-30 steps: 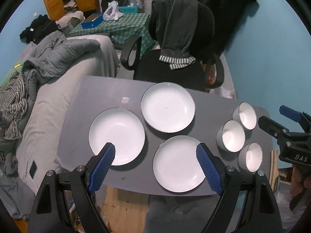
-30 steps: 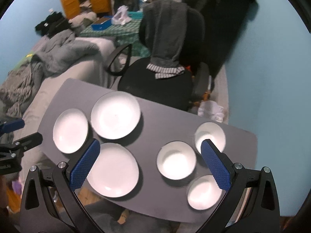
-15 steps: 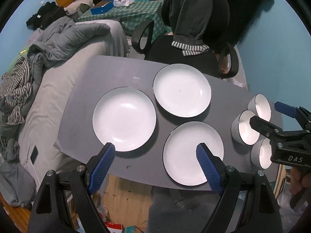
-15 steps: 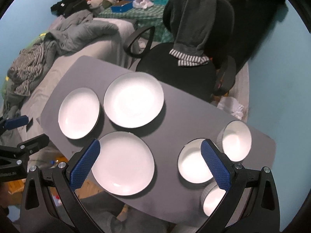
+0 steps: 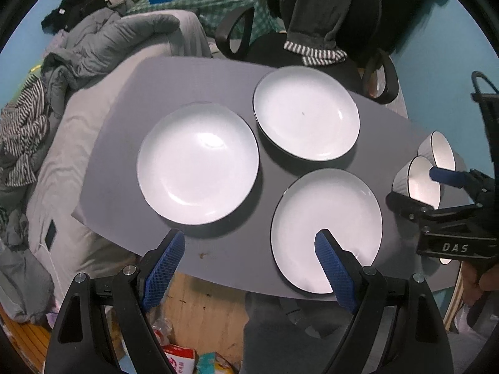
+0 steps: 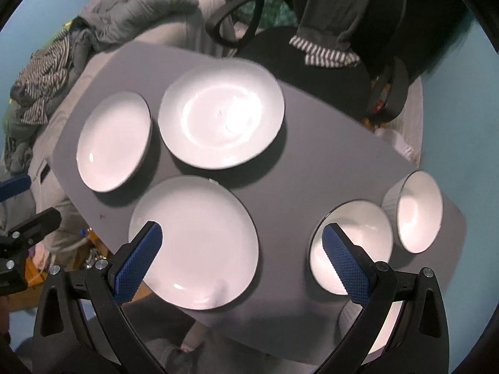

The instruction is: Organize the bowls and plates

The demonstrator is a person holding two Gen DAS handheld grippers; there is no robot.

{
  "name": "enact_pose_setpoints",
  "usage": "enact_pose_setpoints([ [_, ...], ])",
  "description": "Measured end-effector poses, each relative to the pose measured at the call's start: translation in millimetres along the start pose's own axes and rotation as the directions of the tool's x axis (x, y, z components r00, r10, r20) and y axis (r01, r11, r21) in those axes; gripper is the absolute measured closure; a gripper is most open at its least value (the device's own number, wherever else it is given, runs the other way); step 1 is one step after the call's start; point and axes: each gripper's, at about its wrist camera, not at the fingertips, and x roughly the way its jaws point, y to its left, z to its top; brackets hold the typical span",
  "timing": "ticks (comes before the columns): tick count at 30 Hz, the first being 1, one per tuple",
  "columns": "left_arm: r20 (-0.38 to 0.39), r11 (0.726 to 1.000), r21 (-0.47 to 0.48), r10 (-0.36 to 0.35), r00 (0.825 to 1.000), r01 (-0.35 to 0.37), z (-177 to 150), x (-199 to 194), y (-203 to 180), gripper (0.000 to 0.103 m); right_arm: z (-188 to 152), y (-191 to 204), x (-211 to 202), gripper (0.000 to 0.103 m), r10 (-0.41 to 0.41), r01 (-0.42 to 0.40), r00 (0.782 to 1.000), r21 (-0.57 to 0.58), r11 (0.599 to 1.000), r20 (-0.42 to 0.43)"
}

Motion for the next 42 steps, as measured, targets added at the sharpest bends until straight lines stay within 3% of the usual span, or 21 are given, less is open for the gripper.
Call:
enact_pose_setpoints([
  [18, -0.111, 0.999, -0.020, -0.040, 0.993, 0.038, -19.5, 69.8, -5.9, 0.016, -21.8, -4.3, 64.8, 0.004, 0.025, -0.028, 0.993, -0.031, 0.999, -0.115],
  [24, -0.140, 0.999, -0.035, -0.046, 0.989, 0.041, -23.6, 85.3, -4.1, 0.016, -21.2, -7.7, 75.9, 0.011, 0.023, -0.026, 0.992, -0.026, 0.999, -0.128],
  [31, -0.162, 0.997, -0.055, -0.062, 0.985, 0.054, -28.7, 101.5, -1.6, 0.016, -26.7, -15.3, 81.6, 0.026, 0.074, -0.075, 0.985, -0.001, 0.997, -0.154],
  [35, -0.187, 0.995, -0.069, -0.081, 0.979, 0.069, -28.7, 108.4, 2.6, 0.029, -27.8, -14.7, 78.1, 0.033, 0.089, -0.091, 0.985, -0.010, 0.996, -0.149],
  [38, -0.204, 0.994, -0.078, -0.087, 0.975, 0.073, -29.4, 113.7, 8.9, 0.042, -22.0, -15.0, 79.4, 0.048, 0.117, -0.120, 0.979, -0.004, 0.993, -0.165],
  [42, -0.213, 0.994, -0.080, -0.095, 0.972, 0.080, -23.8, 119.2, 11.8, 0.049, -22.7, -20.4, 82.7, 0.054, 0.122, -0.124, 0.977, -0.001, 0.992, -0.176],
])
